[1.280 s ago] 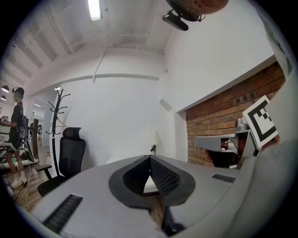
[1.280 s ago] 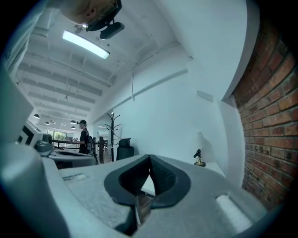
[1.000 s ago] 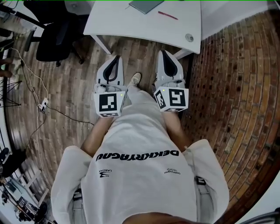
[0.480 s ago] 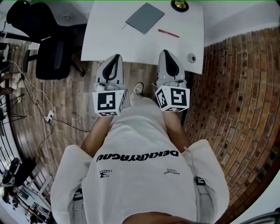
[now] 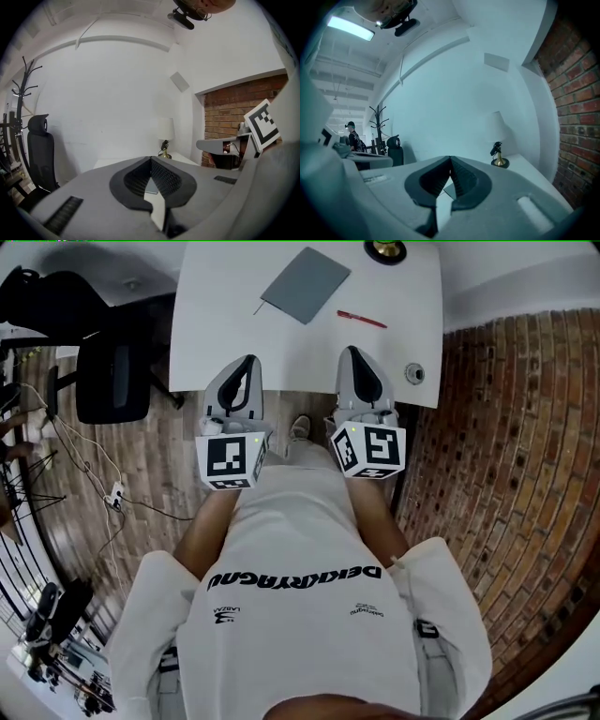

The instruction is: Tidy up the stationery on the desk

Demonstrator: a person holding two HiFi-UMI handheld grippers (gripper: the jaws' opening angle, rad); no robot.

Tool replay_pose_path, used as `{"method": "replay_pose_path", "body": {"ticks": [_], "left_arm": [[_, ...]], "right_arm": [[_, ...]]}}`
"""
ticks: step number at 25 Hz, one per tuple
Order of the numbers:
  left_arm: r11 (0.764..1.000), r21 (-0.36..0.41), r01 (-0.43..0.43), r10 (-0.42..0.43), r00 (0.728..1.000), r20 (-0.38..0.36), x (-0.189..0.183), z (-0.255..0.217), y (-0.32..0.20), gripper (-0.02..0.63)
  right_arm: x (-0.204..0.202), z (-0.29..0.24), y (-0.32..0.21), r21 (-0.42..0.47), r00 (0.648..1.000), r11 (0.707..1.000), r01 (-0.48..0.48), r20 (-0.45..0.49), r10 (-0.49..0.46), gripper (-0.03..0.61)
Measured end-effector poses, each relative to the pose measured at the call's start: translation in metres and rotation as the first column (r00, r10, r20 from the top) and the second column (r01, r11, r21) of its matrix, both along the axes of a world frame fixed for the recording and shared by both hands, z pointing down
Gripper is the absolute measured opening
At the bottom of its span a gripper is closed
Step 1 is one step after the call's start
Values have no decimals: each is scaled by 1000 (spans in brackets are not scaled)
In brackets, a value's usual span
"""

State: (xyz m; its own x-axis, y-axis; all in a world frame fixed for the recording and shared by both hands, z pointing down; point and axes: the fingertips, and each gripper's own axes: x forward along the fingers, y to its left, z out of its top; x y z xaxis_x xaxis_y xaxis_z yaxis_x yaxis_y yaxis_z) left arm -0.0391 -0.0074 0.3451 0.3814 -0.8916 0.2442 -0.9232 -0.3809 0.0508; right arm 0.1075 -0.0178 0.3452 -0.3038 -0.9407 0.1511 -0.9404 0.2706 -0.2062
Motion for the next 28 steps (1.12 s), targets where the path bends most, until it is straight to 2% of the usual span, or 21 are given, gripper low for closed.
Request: {"method": "replay_pose_path", "body": {"ticks": [6,12,15,19,25,28], "left_arm": [[999,-49,-17,18,1000,6,-10,14,-34,-2],[985,-123,-118,120,993,11,-9,36,-79,-2],[969,-160,-186,188,982,-2,-4,50,-105,-2],[944,-203,-262,270,963,16,-1,79,-140,-2],[906,-301,-297,310,951,-6,6,122,-186,2],[891,-328,-313,330,944,-5,11,136,-204,25]], "right_arm": [[-7,19,-22,-71,1000,997,-31,-2,31,-2],[-19,42,-52,-146,996,985,-89,-14,88,-2],[-21,56,-73,-188,991,973,-133,-13,133,-2],[-25,77,-100,-235,984,956,-177,-14,178,0],[-24,112,-137,-298,969,923,-243,-22,247,17],[-22,129,-152,-326,962,908,-264,-23,271,37]]}}
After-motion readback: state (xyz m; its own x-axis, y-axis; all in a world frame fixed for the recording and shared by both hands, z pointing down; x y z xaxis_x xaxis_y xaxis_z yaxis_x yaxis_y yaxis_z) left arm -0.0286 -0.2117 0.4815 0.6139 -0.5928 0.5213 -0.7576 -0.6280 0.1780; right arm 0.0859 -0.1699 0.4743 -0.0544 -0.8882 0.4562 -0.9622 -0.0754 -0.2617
